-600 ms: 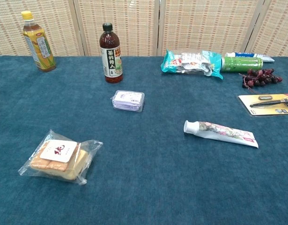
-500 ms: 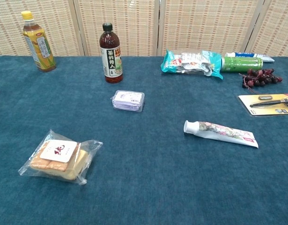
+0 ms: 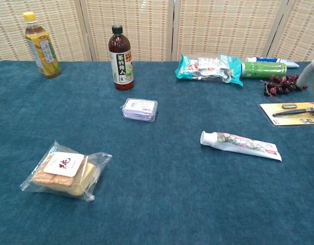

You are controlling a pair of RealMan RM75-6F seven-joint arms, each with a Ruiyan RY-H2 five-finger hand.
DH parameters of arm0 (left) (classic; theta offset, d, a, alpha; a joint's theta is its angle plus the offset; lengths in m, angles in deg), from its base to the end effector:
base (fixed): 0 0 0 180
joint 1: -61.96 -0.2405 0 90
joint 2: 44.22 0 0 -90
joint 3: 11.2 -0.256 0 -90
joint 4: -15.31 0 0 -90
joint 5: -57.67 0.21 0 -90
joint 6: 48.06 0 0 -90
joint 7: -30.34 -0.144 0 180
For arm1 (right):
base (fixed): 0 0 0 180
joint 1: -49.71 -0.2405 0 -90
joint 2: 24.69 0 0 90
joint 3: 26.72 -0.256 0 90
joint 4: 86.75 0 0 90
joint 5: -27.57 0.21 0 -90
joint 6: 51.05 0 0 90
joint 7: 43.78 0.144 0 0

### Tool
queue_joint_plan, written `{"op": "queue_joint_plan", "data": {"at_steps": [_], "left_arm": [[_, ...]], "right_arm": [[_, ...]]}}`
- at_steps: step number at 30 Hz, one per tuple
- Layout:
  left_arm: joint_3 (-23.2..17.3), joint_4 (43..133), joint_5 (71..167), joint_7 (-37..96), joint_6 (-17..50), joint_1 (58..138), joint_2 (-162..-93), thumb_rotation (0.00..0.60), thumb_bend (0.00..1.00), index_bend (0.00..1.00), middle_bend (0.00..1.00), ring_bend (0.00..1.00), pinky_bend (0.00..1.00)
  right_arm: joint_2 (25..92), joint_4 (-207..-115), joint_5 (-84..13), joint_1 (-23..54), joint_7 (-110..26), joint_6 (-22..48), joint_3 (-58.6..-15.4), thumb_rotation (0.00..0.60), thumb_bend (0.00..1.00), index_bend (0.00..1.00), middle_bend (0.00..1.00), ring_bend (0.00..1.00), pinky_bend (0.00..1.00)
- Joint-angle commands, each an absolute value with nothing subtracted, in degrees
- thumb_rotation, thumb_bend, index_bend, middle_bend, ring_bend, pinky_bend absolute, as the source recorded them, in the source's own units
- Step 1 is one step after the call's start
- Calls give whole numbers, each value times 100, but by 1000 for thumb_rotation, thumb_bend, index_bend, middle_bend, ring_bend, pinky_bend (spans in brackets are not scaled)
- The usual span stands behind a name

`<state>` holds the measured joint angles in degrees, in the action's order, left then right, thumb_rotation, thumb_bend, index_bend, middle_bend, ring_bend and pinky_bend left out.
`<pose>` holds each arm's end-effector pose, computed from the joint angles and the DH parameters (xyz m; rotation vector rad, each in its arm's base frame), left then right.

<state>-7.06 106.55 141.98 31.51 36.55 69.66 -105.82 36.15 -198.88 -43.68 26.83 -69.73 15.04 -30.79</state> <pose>-0.3104 0.2019 0.1794 -1.3861 -0.8393 -0.9130 -0.2150 -0.2461 0.1124 1.7396 -0.8942 0.7298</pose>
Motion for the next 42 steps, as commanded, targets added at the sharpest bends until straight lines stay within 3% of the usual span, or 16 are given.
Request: {"op": "queue_joint_plan", "data": {"at_steps": [1,6,12,16,34,42], "left_arm": [[-714,10643,14201,3175,3678,6944,-10580,600,219,248,343,299,313],[-733,10646,14192,3227,3723,6885,-10545,600,219,248,343,299,312],[-769,10640,14177,3279,3728,6827,-10504,600,219,248,343,299,313],[-776,10609,14173,3327,3716,6812,-10505,600,219,248,342,299,313],[-770,10470,14200,3492,3667,6820,-10557,600,220,248,342,298,312],[-765,10439,14190,3523,3672,6806,-10569,600,219,248,342,298,314]], "right_arm": [[4002,-19620,-3860,2119,-7324,881,-3349,600,209,352,425,310,419],[4527,-19179,-3354,1574,-7806,420,-3451,600,301,393,439,310,419],[5107,-18711,-2794,1156,-8117,170,-3461,600,299,393,442,310,419],[5407,-18452,-2513,977,-8261,115,-3385,600,216,406,460,319,419],[6013,-17780,-2049,659,-8360,249,-3233,600,185,448,497,349,418],[6210,-17632,-1828,469,-8468,189,-3216,600,265,447,497,350,419]]}}
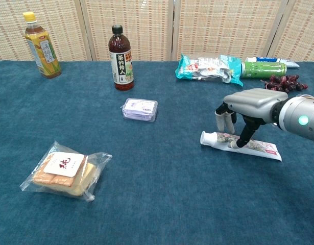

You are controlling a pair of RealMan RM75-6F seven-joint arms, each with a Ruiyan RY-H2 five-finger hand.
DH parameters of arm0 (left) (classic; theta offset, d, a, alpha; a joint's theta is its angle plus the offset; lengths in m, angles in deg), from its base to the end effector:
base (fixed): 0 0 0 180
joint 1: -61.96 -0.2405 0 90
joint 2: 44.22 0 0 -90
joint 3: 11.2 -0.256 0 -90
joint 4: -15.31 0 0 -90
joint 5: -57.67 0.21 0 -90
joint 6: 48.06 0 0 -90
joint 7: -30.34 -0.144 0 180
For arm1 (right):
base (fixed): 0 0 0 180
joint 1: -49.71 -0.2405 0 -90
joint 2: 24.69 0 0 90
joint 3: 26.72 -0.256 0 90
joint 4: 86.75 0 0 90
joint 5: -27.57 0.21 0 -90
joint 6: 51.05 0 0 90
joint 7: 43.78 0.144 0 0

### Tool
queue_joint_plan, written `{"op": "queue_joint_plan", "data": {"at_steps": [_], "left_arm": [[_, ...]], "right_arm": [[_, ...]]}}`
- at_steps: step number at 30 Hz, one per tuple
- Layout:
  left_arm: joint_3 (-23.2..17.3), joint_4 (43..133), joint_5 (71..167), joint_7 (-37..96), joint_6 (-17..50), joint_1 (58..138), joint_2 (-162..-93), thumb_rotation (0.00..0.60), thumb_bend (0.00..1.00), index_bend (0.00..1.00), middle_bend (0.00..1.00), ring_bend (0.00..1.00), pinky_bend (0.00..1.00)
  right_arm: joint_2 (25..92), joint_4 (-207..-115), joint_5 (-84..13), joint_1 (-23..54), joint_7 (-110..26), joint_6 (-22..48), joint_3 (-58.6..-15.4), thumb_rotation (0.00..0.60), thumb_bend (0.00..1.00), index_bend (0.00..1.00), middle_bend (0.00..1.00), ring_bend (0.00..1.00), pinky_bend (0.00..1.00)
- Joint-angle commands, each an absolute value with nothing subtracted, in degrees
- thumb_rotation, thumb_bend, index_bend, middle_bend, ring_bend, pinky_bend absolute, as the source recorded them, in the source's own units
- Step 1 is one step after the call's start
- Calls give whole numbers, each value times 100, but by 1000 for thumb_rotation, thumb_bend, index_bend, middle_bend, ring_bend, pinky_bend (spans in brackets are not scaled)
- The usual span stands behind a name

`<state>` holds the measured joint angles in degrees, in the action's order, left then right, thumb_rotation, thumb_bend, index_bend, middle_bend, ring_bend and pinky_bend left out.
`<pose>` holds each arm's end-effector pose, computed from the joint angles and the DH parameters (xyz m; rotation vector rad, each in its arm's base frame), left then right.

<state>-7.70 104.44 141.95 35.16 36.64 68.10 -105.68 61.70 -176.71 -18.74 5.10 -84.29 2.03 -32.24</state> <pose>-0.3240 0.1918 0.1833 -1.3630 -0.8797 -0.9046 -0.1732 -0.3273 -0.0249 1.9565 -0.8916 0.5463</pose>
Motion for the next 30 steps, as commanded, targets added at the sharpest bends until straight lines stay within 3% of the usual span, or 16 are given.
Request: {"op": "queue_joint_plan", "data": {"at_steps": [1,9,14,24,30], "left_arm": [[-761,10432,14184,3531,3677,6802,-10571,600,219,248,342,298,313],[-755,10398,14152,3558,3676,6781,-10584,600,219,248,341,297,311],[-752,10362,14145,3581,3676,6773,-10608,600,219,248,341,297,311],[-748,10299,14109,3637,3697,6729,-10629,600,219,247,340,296,311],[-745,10302,14123,3673,3683,6731,-10599,600,219,247,339,296,312]], "right_arm": [[6237,-17607,-1782,441,-8487,183,-3214,600,266,448,497,350,419],[6358,-17504,-1556,330,-8525,144,-3155,600,268,448,497,354,418],[6404,-17462,-1459,293,-8554,149,-3082,600,338,453,497,361,419],[6435,-17444,-1280,203,-8546,122,-3033,600,372,492,524,382,419],[6397,-17516,-1282,187,-8503,126,-2982,600,565,564,579,425,422]]}}
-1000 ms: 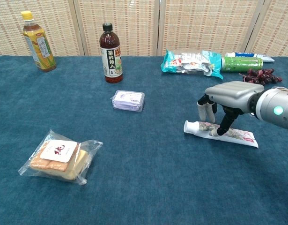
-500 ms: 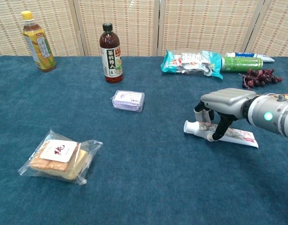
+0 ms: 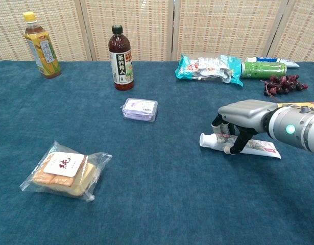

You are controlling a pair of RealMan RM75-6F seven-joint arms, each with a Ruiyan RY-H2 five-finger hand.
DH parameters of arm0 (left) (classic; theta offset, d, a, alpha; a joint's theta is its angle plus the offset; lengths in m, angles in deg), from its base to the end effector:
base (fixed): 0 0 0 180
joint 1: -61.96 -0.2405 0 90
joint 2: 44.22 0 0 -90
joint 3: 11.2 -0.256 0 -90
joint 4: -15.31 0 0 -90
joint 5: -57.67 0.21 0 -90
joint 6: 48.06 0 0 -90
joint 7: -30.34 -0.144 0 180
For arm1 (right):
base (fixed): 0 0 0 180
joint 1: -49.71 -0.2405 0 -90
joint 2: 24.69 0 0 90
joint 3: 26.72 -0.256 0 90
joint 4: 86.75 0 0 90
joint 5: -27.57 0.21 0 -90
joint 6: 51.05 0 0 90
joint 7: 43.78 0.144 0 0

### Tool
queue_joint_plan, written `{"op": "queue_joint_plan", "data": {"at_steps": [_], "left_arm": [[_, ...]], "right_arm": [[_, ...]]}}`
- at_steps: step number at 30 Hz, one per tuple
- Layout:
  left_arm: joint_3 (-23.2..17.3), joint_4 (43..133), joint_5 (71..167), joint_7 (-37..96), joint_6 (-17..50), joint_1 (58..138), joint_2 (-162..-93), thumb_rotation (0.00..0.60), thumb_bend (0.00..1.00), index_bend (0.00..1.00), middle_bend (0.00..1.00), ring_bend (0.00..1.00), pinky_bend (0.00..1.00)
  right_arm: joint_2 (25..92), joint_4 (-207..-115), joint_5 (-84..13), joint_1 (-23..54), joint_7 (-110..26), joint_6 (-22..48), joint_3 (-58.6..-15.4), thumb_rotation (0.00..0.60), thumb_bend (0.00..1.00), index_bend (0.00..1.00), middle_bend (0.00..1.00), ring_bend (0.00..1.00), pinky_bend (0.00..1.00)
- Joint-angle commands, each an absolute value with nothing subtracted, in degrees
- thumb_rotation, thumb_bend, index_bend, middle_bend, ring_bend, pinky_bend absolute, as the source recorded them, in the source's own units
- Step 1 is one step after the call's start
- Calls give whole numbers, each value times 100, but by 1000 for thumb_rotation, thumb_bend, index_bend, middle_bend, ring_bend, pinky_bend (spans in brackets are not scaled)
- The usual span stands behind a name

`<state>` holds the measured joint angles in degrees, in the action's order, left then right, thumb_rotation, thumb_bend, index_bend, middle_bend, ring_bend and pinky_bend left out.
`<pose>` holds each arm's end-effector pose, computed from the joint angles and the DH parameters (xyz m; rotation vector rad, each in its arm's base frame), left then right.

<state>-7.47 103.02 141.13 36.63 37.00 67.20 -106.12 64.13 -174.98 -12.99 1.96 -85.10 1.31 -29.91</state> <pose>-0.3321 0.1878 0.1861 -1.3303 -0.8917 -0.9005 -0.1735 -0.3256 -0.0427 1.9817 -0.9376 0.4802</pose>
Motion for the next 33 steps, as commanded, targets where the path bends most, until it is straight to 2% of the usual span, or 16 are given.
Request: {"op": "queue_joint_plan", "data": {"at_steps": [1,8,14,26,33], "left_arm": [[-744,10300,14135,3681,3668,6745,-10590,600,219,246,339,296,311],[-728,10317,14302,3818,3379,6985,-10401,600,219,246,339,296,311],[-662,10388,14486,4010,3003,7351,-10175,600,219,245,347,297,311],[-563,10321,14942,4653,2190,8252,-9974,600,219,244,400,320,311],[-587,10194,15210,5041,1717,8801,-10020,600,220,231,435,360,311]], "right_arm": [[6383,-17530,-1261,176,-8498,107,-2982,600,608,577,589,434,424],[6142,-17663,-1108,-57,-8497,-220,-3028,600,870,649,640,503,456],[5655,-18000,-667,-506,-8651,-622,-3118,600,988,706,681,562,490],[4663,-18605,430,-1669,-8614,-1711,-2970,600,1000,773,728,614,522],[4374,-18708,553,-2341,-8330,-2246,-2748,600,1000,787,738,623,522]]}}
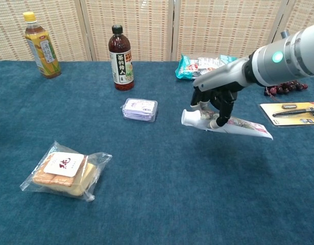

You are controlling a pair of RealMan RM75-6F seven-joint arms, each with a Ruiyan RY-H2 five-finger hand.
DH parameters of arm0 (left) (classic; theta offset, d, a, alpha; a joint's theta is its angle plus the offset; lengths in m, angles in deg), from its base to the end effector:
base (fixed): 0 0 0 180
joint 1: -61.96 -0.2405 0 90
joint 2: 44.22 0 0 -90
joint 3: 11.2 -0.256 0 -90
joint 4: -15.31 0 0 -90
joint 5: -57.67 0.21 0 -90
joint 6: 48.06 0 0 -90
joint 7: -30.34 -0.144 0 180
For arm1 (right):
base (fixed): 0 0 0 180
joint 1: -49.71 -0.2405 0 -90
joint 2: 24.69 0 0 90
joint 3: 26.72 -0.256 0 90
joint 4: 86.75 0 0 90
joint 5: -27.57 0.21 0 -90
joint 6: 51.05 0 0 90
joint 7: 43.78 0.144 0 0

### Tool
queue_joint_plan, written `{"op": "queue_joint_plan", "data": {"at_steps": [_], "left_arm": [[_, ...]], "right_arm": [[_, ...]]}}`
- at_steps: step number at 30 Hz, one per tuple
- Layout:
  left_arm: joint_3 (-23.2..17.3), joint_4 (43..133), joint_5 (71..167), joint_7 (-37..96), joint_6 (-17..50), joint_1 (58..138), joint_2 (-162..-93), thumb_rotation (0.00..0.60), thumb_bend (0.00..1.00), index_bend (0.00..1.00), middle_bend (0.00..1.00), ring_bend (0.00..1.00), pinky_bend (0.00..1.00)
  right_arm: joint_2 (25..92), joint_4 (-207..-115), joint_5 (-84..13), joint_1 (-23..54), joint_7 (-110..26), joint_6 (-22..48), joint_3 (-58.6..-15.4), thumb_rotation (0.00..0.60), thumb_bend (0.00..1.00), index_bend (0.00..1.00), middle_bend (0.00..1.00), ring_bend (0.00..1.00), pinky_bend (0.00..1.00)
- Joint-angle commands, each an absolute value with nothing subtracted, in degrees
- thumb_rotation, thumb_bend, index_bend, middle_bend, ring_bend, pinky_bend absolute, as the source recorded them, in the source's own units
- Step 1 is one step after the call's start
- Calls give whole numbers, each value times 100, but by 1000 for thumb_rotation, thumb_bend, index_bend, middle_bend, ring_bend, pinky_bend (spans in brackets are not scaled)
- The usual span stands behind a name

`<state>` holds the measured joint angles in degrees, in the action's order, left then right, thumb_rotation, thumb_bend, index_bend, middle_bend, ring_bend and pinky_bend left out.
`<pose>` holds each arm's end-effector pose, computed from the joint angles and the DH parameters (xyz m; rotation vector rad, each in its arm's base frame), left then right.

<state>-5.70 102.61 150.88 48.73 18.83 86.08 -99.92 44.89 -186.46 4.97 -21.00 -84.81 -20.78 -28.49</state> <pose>-0.2626 0.2898 0.1789 -1.7596 -0.8957 -1.0105 -0.0852 -0.3596 0.0147 2.2775 -0.9313 0.3555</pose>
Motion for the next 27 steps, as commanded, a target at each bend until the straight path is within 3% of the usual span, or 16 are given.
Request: {"op": "queue_joint_plan", "data": {"at_steps": [1,16,27], "left_arm": [[-591,10167,15242,5095,1662,8872,-10037,600,220,229,440,362,312],[-781,9850,16032,5666,1109,10008,-10419,600,222,190,613,499,356],[-1045,9996,16434,5707,838,10632,-10608,600,230,175,644,532,360]], "right_arm": [[4362,-18711,553,-2416,-8291,-2272,-2724,600,1000,789,739,625,522],[4036,-18874,601,-3587,-7547,-2593,-2347,600,1000,800,746,644,526],[4193,-18705,733,-4312,-7141,-2761,-1840,600,1000,807,750,651,526]]}}
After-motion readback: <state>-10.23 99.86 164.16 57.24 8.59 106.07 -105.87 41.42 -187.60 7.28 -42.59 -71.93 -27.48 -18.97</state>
